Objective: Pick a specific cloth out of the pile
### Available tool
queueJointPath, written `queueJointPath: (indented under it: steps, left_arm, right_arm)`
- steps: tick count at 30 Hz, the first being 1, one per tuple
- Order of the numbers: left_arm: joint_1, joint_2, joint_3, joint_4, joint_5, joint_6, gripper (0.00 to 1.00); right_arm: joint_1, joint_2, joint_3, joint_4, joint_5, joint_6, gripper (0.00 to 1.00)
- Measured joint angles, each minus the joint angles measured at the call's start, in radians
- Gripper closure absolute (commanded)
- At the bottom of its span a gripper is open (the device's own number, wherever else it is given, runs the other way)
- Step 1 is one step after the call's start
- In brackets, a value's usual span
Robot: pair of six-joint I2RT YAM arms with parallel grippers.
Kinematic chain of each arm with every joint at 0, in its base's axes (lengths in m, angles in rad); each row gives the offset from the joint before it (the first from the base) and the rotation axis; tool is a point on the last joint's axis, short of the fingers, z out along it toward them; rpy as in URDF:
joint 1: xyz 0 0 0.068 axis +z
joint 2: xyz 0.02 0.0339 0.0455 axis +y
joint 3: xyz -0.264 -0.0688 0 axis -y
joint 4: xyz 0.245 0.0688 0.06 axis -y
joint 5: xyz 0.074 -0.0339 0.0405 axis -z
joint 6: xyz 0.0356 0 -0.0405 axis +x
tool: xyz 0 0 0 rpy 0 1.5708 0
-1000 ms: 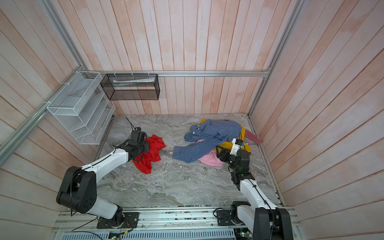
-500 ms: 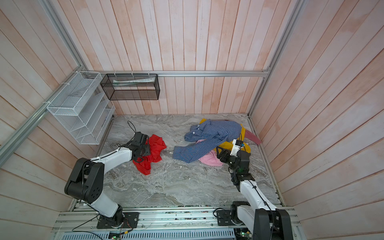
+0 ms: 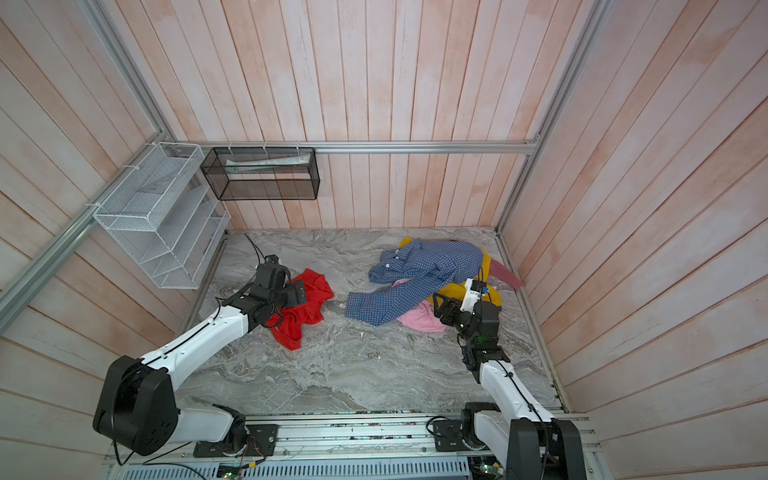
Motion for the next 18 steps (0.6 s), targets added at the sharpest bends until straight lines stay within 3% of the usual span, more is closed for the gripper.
queueJointPath:
  steps: [3, 10, 18]
  left_arm:
    - [-0.035, 0.038, 0.003, -0.001, 0.005, 0.014, 0.00]
    - [-0.058, 0.282, 0.066, -0.047, -0.025, 0.023, 0.00]
    - [-0.094, 0.456, 0.181, -0.077, -0.133, 0.014, 0.00]
  right_arm:
    - [0.000, 0.000, 0.000, -0.002, 0.000, -0.002, 0.27]
    - [0.000, -0.006, 0.000, -0.027, 0.004, -0.015, 0.27]
    - [0.000, -0.026, 0.000, -0.045, 0.018, -0.027, 0.26]
